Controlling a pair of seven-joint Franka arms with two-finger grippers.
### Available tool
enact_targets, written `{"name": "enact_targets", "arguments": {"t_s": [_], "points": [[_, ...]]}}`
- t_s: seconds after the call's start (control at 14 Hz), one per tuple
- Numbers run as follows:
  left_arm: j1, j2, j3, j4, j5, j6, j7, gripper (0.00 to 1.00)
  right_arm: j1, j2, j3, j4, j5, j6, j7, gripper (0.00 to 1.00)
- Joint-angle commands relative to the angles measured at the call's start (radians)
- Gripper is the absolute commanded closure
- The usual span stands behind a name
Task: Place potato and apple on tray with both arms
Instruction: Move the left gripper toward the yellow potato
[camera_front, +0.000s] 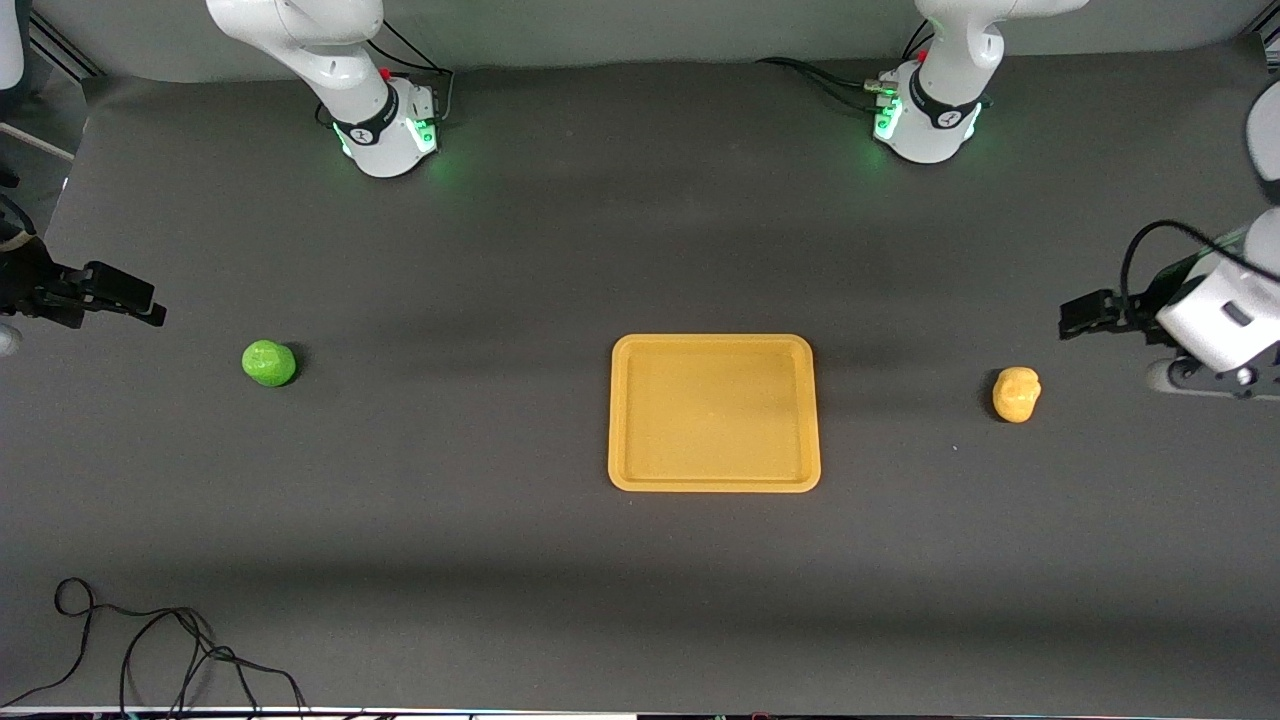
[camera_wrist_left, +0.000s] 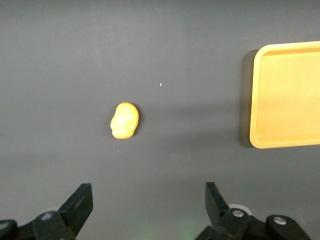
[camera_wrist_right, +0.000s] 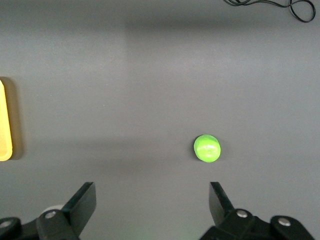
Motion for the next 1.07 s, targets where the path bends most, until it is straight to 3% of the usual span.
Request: {"name": "enact_targets", "arguments": {"t_s": [0.0, 0.43, 1.0], "points": [[0.011, -0.09, 0.007, -0.006, 0.011, -0.061, 0.012, 0.0, -0.006, 0.011, 0.002, 0.024, 0.014, -0.012, 0.008, 0.0], [0.011, -0.176, 0.022, -0.051, 0.031, -0.063, 0.009, 0.0, -0.005, 0.012, 0.004, 0.025, 0.014, -0.012, 0.016, 0.0], [0.032, -0.172, 0.039, -0.103, 0.026, 0.02, 0.013, 0.0, -0.005, 0.012, 0.004, 0.025, 0.014, -0.012, 0.016, 0.0]]}}
